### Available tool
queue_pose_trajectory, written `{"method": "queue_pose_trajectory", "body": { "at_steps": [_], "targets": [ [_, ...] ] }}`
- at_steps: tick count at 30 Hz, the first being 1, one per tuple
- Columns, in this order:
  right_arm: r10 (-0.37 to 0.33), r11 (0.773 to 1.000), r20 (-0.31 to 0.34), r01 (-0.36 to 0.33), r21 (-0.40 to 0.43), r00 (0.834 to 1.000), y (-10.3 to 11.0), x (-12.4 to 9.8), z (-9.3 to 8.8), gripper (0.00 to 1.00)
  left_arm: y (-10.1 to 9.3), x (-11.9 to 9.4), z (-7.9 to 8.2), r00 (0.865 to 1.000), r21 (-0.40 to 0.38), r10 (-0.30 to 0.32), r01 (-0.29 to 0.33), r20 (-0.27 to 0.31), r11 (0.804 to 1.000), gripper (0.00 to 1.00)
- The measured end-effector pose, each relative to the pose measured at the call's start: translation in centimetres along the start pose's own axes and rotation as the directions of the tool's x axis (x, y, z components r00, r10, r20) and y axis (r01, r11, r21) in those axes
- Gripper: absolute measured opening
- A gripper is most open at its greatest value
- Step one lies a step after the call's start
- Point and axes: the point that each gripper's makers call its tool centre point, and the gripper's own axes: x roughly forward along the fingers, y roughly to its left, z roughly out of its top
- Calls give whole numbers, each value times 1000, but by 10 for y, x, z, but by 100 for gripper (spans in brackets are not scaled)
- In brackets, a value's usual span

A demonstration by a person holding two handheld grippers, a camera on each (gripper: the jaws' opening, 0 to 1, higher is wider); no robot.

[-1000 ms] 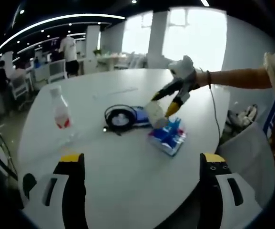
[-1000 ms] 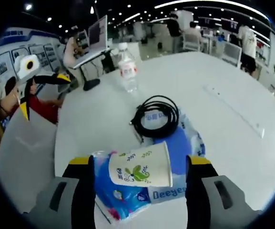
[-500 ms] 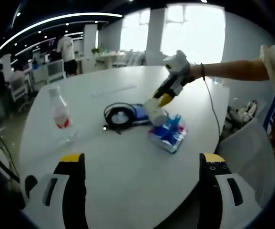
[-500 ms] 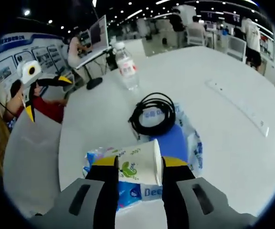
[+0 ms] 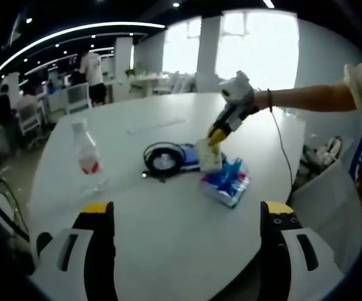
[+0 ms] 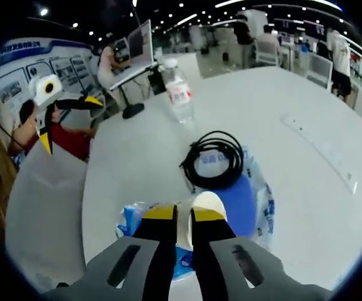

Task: Arrange the tabletop items into an orderly group along one side of the table until the central work area is clear of visible clutter.

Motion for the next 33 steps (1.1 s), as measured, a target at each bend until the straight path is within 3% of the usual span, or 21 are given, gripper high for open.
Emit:
{"method": "queue_pose_trajectory", "body": {
  "at_steps": [7, 10, 20, 29, 33],
  "targets": [
    [48, 995, 0, -48, -92, 999, 31, -2, 11, 2, -8, 2, 0, 1000, -4, -21, 21, 7, 1000, 92],
    [33, 988, -2, -33, -148, 999, 37, -3, 16, 2, -10, 3, 2, 1000, -5, -27, 27, 17, 1000, 92],
    [48, 975, 19, -43, -219, 999, 54, -4, 31, 2, -18, 10, 10, 998, -6, -50, 50, 27, 999, 91],
    [34, 934, -26, -41, -355, 999, 70, -3, 32, 1, -24, 21, 11, 998, 35, -70, 70, -4, 997, 87],
    [32, 906, -42, -46, -421, 999, 82, -2, 33, 1, -27, 27, 13, 996, 23, -85, 85, 3, 996, 85]
  ]
}}
